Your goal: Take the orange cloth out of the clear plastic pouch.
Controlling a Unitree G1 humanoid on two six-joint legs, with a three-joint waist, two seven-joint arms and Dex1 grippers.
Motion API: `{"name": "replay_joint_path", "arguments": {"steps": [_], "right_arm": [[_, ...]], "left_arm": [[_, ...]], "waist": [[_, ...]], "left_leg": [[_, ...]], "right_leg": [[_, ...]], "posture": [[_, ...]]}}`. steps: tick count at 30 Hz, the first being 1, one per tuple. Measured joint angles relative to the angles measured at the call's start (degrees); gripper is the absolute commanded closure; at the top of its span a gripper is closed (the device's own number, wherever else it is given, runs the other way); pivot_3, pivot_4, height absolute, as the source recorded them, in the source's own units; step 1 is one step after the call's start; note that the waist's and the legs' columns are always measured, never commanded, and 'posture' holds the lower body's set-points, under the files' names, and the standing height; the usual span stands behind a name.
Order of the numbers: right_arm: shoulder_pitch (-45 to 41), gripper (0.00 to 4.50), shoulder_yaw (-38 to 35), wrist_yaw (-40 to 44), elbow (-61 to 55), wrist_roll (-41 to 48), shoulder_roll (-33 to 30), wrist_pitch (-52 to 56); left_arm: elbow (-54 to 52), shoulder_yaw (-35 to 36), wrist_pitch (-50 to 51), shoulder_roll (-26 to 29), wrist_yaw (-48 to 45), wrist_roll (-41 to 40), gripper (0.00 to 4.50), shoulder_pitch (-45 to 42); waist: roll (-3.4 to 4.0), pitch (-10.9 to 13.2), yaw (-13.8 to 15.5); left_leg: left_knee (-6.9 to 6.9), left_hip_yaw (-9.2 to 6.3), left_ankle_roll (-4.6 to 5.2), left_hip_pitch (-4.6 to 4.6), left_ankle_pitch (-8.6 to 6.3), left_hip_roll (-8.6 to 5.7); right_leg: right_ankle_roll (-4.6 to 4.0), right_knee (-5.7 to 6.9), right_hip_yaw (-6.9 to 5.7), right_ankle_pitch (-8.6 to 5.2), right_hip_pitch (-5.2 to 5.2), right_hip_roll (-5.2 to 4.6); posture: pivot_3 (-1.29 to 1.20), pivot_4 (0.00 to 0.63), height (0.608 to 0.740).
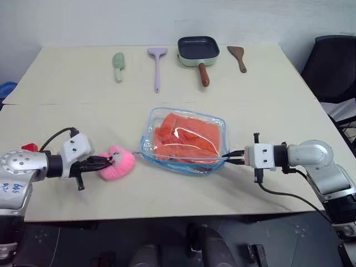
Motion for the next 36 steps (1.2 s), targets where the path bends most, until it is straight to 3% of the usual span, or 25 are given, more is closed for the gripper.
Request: {"name": "replay_joint_path", "arguments": {"steps": [8, 9, 14, 19, 22, 27, 34, 36], "right_arm": [[8.6, 0.35, -6.3, -2.04, -10.57, 6.35, -0.43, 12.64], [10.15, 0.01, -8.02, -2.72, -13.11, 8.51, -0.76, 15.93], [15.31, 0.01, -15.37, -7.81, -25.93, 22.05, -1.07, 32.44], [16.42, 0.01, -18.23, -13.09, -35.48, 32.81, -0.83, 42.82], [16.44, 0.01, -18.12, -15.03, -36.81, 33.38, -0.52, 44.52], [16.22, 0.01, -17.44, -16.89, -37.1, 33.27, 0.13, 45.37], [16.45, 0.01, -17.18, -20.09, -38.59, 34.32, 1.61, 46.66], [16.71, 0.0, -17.18, -20.62, -38.69, 34.37, 1.66, 46.68]], "left_arm": [[0.01, 1.54, 2.77, 0.13, 0.42, -1.1, 0.64, 1.05], [0.06, 2.56, 3.24, 0.55, 0.21, -1.8, 0.59, 1.89], [-0.92, 8.45, 9.95, 2.82, -2.06, -8.49, 0.59, 2.7], [-9.66, 7.36, 11.43, 7.51, -5.13, -12.48, 0.59, -5.46], [-11.3, -0.62, 1.33, 7.49, -5.04, -4.8, 0.59, -7.63], [-5.35, -13.95, -15.74, 2.02, -2.44, 9.53, 0.59, -13.52], [6.16, -20.37, -28.97, -6.26, 3.52, 19.71, 0.59, -20.54], [7.94, -20.9, -31.06, -6.98, 3.97, 21.02, 1.0, -20.74]], "waist": [[0.0, 0.0, 0.19], [0.0, 0.0, 0.18], [-0.01, 0.0, -0.06], [-0.01, -0.01, 0.35], [0.07, -0.05, 0.59], [0.06, -0.05, 0.89], [0.04, -0.06, 1.12], [0.04, -0.05, 1.06]], "left_leg": [[-0.02, -0.02, 0.0, 0.0, 0.0, 0.0], [-0.02, -0.03, 0.0, -0.02, 0.0, 0.01], [-0.02, -0.07, -0.01, -0.01, -0.01, 0.03], [-0.04, -0.09, -0.02, 0.01, -0.02, -0.05], [-0.06, -0.02, -0.02, 0.02, -0.02, -0.09], [-0.04, 0.04, -0.02, -0.02, -0.01, -0.15], [-0.02, 0.04, 0.0, -0.04, -0.01, -0.14], [-0.02, 0.04, 0.0, -0.03, -0.01, -0.11]], "right_leg": [[0.01, 0.03, 0.0, 0.0, -0.01, -0.01], [0.01, 0.03, -0.01, 0.0, -0.03, -0.01], [0.0, -0.04, 0.0, 0.0, -0.02, -0.01], [0.01, -0.11, 0.03, 0.01, 0.05, -0.02], [0.02, -0.13, 0.06, 0.01, 0.05, 0.02], [0.02, -0.12, 0.07, 0.01, 0.03, 0.17], [0.06, 0.06, 0.05, 0.04, 0.02, 0.15], [0.06, 0.06, 0.04, 0.04, 0.02, 0.15]], "posture": [[0.0, 0.15, 0.74], [0.0, 0.15, 0.74], [0.0, 0.15, 0.74], [0.0, 0.15, 0.74], [0.0, 0.15, 0.74], [0.0, 0.15, 0.74], [0.0, 0.15, 0.74], [0.0, 0.15, 0.74]]}}
